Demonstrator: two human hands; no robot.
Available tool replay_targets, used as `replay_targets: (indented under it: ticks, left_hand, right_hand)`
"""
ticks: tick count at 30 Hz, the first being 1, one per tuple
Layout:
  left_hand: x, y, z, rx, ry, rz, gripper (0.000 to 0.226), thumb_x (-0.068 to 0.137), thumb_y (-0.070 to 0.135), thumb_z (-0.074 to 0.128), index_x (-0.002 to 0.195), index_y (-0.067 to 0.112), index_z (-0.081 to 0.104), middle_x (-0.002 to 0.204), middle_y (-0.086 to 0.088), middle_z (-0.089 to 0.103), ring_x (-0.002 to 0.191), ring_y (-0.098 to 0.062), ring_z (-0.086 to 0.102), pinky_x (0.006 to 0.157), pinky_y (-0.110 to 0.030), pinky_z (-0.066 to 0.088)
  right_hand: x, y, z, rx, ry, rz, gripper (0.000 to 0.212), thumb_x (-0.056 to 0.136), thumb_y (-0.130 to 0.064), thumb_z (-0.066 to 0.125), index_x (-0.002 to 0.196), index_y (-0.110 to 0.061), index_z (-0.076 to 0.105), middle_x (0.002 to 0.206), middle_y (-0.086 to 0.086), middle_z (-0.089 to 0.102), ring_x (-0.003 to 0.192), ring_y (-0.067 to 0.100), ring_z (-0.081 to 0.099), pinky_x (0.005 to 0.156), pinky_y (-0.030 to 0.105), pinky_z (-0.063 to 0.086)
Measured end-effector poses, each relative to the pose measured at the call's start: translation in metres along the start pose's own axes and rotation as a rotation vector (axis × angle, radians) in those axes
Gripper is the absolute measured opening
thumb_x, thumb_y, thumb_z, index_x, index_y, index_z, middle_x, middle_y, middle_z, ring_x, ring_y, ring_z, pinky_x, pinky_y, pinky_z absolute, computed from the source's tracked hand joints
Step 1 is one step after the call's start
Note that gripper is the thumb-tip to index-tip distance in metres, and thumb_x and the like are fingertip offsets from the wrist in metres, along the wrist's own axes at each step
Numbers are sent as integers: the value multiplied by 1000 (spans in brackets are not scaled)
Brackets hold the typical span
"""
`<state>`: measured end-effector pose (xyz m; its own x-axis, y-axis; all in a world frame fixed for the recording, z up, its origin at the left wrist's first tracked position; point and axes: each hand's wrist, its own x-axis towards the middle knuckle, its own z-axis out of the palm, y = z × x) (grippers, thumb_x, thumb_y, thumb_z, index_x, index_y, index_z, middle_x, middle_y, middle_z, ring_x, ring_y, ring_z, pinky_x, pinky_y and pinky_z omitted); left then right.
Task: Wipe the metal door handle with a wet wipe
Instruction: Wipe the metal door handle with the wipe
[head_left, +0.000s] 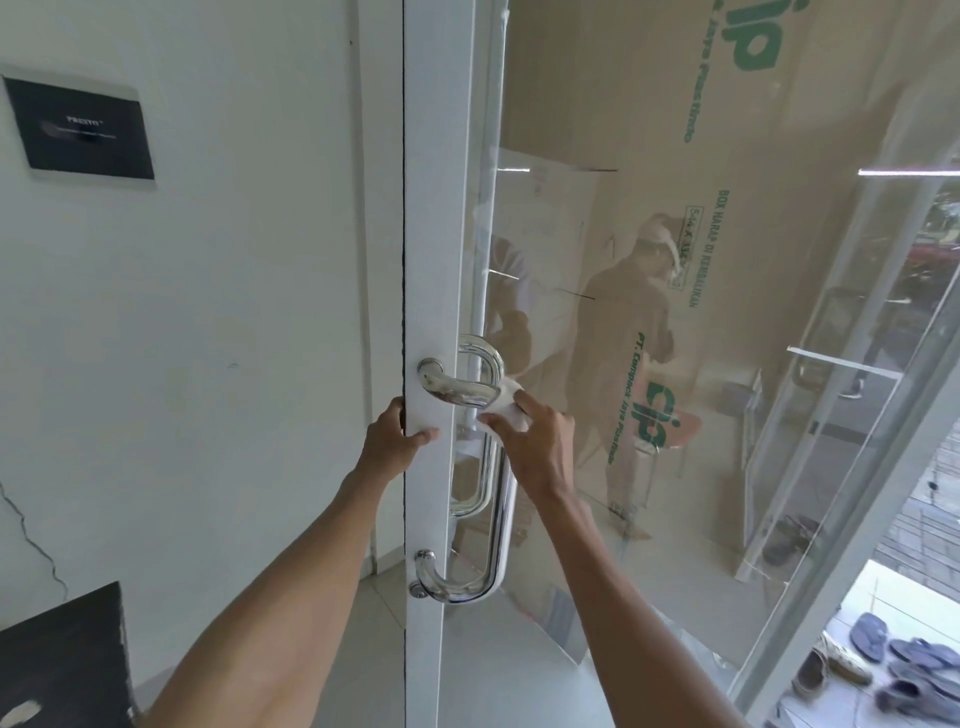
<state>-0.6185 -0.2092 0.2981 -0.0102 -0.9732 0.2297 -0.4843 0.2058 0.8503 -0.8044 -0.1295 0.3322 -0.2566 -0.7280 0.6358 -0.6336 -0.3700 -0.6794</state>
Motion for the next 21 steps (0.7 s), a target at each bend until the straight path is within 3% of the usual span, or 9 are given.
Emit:
replay_targets:
  ticks: [5, 7, 9, 11, 14, 16, 17, 19, 21]
  left_hand:
    - [2, 3, -3, 9, -33, -17, 60, 82, 30, 74, 132, 12, 46, 123, -9, 63, 109, -29, 61, 86, -30, 48]
    - [3, 4, -3, -3, -23, -23, 59, 82, 29, 73, 131, 12, 46, 122, -9, 64, 108, -28, 61, 84, -28, 47]
    - [3, 3, -5, -6, -30, -25, 58, 82, 29, 73, 131, 12, 46, 121, -9, 64, 108, -28, 61, 83, -28, 46]
    - [3, 4, -7, 3, -53, -24, 60, 82, 30, 74, 131, 12, 45, 121, -8, 63, 110, -29, 61, 85, -30, 47]
    - [6, 4, -9, 24, -65, -34, 61, 81, 31, 75, 130, 12, 44, 120, -8, 62, 109, -29, 60, 85, -31, 47]
    - [8, 5, -9, 39, -63, -36, 61, 80, 30, 76, 129, 11, 45, 119, -9, 62, 108, -29, 60, 84, -30, 46]
    - [8, 5, -9, 43, -61, -39, 61, 80, 29, 76, 129, 11, 45, 119, -9, 62, 106, -28, 60, 84, -30, 46]
    - [9, 6, -8, 58, -58, -46, 59, 80, 28, 76, 128, 11, 45, 119, -10, 62, 102, -26, 59, 82, -29, 46]
    - [9, 6, -8, 66, -55, -52, 58, 81, 28, 75, 127, 10, 46, 119, -12, 63, 103, -28, 60, 82, -30, 46]
  right_hand:
    - [15, -13, 2, -179, -69, -149, 40, 73, -38, 81, 102, -13, 73, 96, 6, 76, 78, 25, 70, 72, 38, 57]
    - [19, -12, 0, -164, -92, -152, 39, 73, -38, 81, 103, -15, 74, 96, 3, 76, 75, 18, 69, 71, 30, 56]
    - [15, -10, -1, -67, -85, -114, 31, 72, -34, 83, 95, -14, 75, 77, -7, 73, 60, 0, 59, 60, 9, 45]
    - [6, -3, -5, -5, -30, -64, 18, 70, -28, 86, 73, -19, 71, 54, -22, 55, 48, -5, 50, 49, 5, 35]
    - [-1, 6, -9, 25, 37, -37, 43, 69, -23, 87, 53, -37, 50, 47, -26, 50, 45, -4, 46, 44, 6, 30]
    - [-1, 2, -9, -41, 18, -69, 23, 68, -23, 87, 62, -29, 66, 58, -26, 62, 50, -9, 52, 48, 3, 34]
    - [2, -4, -8, -75, 11, -109, 15, 69, -23, 87, 75, -23, 74, 73, -18, 73, 55, -10, 57, 54, 2, 40]
    - [9, -18, -3, -186, -16, -214, 20, 69, -26, 86, 86, -18, 77, 93, -3, 77, 64, 3, 68, 59, 18, 55]
    - [14, -39, 5, -313, -54, -274, 23, 69, -35, 84, 84, -20, 77, 88, -2, 77, 69, 18, 70, 58, 29, 57]
